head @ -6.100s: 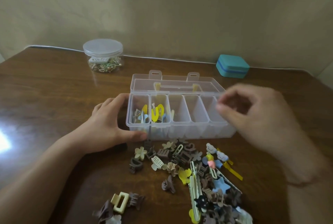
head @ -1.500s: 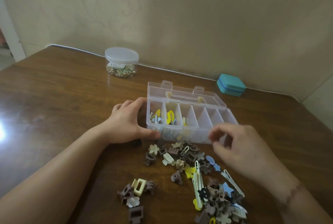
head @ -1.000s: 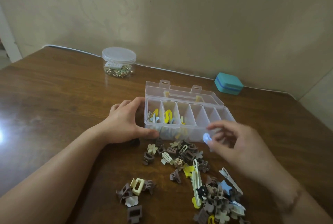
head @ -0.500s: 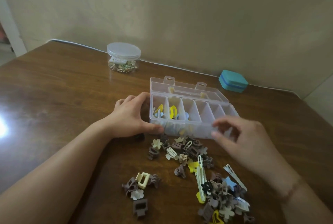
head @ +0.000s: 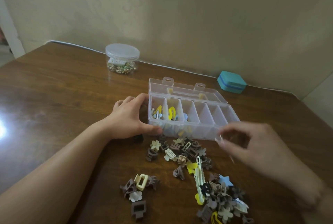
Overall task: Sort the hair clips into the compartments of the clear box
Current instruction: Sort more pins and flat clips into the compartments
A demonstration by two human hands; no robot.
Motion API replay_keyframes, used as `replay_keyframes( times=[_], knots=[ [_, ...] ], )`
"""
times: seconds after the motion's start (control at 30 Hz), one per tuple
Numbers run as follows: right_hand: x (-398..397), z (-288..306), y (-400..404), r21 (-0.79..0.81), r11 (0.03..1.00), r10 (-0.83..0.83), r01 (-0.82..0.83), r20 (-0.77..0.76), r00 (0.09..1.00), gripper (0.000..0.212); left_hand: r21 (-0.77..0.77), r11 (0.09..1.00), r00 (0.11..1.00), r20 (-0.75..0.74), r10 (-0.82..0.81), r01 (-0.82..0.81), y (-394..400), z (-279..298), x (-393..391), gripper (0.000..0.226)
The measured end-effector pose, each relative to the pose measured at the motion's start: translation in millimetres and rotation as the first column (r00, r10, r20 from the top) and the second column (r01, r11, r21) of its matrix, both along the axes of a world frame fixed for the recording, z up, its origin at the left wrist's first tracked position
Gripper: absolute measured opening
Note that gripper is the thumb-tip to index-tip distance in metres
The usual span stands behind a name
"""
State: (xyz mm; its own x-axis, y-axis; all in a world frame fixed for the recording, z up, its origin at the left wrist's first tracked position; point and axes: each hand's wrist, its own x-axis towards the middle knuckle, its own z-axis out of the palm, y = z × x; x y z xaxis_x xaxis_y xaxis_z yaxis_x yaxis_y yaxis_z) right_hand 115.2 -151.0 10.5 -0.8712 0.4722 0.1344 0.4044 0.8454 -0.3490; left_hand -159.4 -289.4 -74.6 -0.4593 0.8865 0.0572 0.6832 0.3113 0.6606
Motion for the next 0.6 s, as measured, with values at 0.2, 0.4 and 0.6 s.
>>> replay_keyframes(
  times=[0.2,0.4,0.6],
  knots=[
    [-88,12,19,-0.100,0.995,-0.037,0.011,-0.265,0.963,0.006,0.005,1.000,1.000,0.007,-0.016,0.016,-1,3,1,0.103],
    [-73,-10,10,0.034,0.998,-0.042,0.052,-0.250,0.967,0.003,0.000,1.000,1.000,-0.004,-0.007,0.007,0,1,0,0.103],
    [-15,-13,-41,0.080,0.996,-0.060,0.048,0.154,0.986,0.021,-0.006,1.000,1.000,0.004,0.001,-0.001,0,0,0,0.105]
  ],
)
